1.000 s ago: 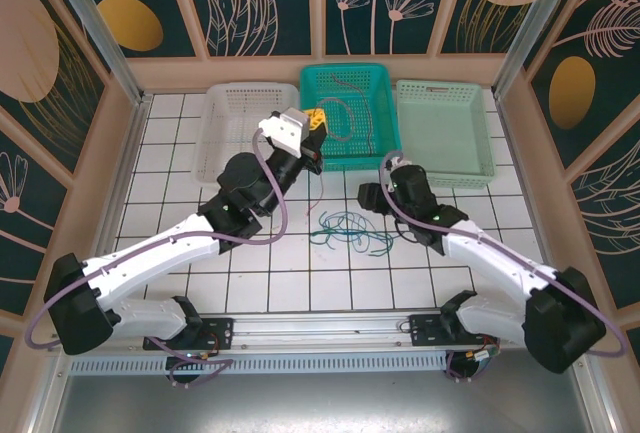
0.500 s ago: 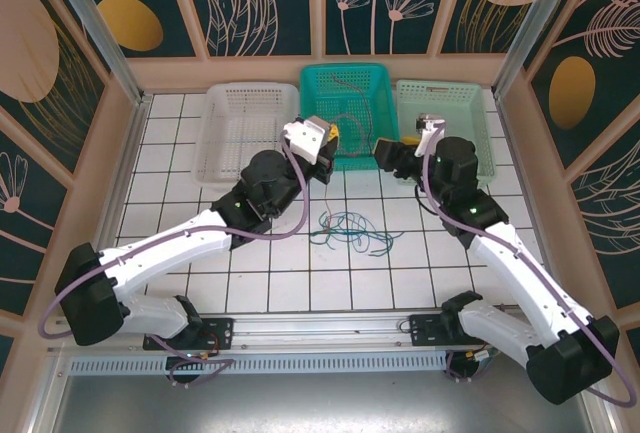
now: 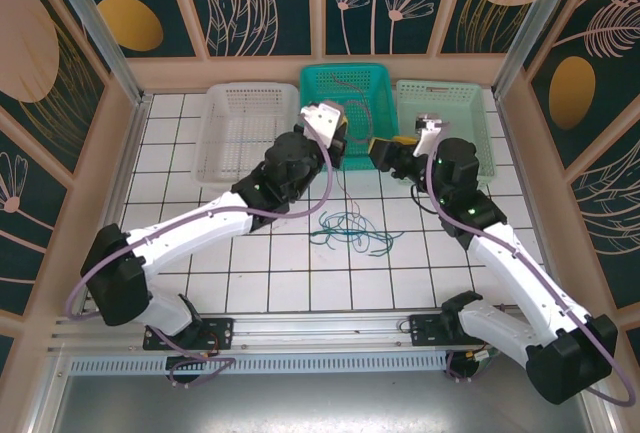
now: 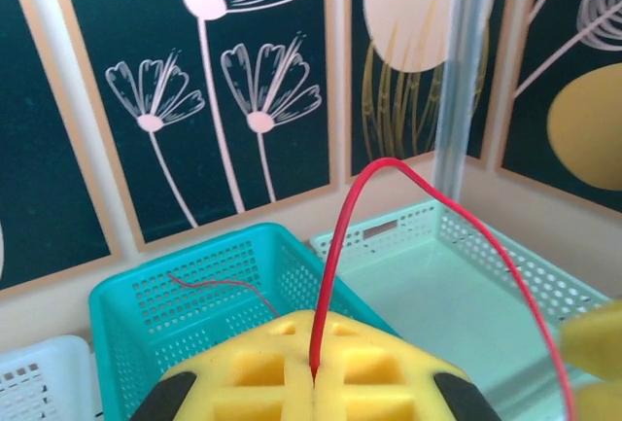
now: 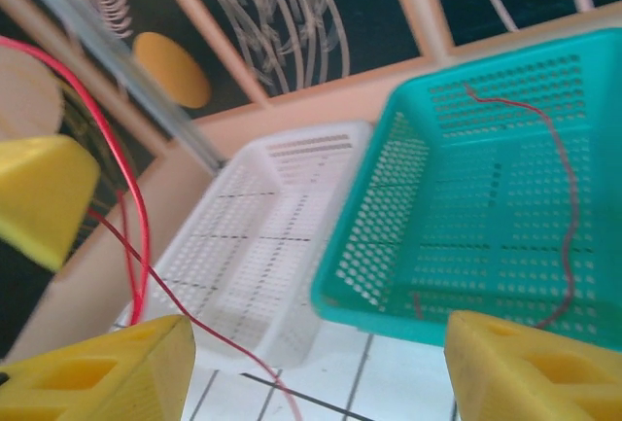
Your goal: Untangle the cables
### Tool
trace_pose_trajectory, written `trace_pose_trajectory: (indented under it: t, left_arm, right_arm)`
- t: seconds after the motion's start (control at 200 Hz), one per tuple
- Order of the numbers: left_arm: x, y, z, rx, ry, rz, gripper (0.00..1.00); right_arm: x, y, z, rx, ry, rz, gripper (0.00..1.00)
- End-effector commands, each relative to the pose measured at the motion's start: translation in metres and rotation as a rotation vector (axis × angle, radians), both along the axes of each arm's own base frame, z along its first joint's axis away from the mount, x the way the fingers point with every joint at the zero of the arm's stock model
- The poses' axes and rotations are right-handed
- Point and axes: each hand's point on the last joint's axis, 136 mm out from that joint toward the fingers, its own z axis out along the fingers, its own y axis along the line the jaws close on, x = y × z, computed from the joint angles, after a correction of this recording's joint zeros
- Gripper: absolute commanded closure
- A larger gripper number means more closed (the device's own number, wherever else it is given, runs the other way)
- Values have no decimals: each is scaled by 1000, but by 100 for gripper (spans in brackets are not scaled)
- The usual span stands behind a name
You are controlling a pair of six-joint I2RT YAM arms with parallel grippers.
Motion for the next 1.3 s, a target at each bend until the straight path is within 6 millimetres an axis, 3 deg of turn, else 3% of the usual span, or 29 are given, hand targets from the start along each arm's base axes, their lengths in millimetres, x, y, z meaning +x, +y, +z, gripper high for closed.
trace_pose_trajectory:
  t: [0.0,0.16,0.18,0.31,0.455,0.646,0.851,0.941,1.026,1.091,1.161,1.291]
  left_arm:
    - [35,13,14,-28,-36,59,100]
    - [77,10,29,-38,-70,69,100]
    - [86,5,20,-23,-62,67,100]
    - [121,-5,27,-30,-77,56,100]
    - [166,-15,8,-9,-57,72,100]
    - [218,-20,-36,-9,15,93,100]
    - [232,-25,-82,23,97,93,100]
    - [230,-24,-96,33,139,91,85]
    - [225,-25,-103,37,166,75,58]
    - [222,-26,-105,51,179,58,52]
    - [219,-24,-101,49,189,56,35]
    - [207,-18,-73,31,192,52,2]
  right_arm:
    - [9,-17,-3,-29,23,-89,31]
    - [8,-15,-45,-43,121,-79,31]
    - [7,-14,-50,-43,134,-76,31]
    - [4,-10,-83,-50,208,-56,32]
    - [-3,-13,-114,-86,285,-56,33]
    - [-18,-22,-164,-112,433,-94,34]
    - [-28,-20,-208,-187,573,-82,36]
    - [-29,-19,-218,-197,608,-87,37]
    - [-27,-18,-219,-189,607,-88,37]
    - [-24,-16,-216,-179,595,-87,37]
    - [-23,-13,-213,-169,590,-75,37]
    - [-29,2,-208,-163,603,14,37]
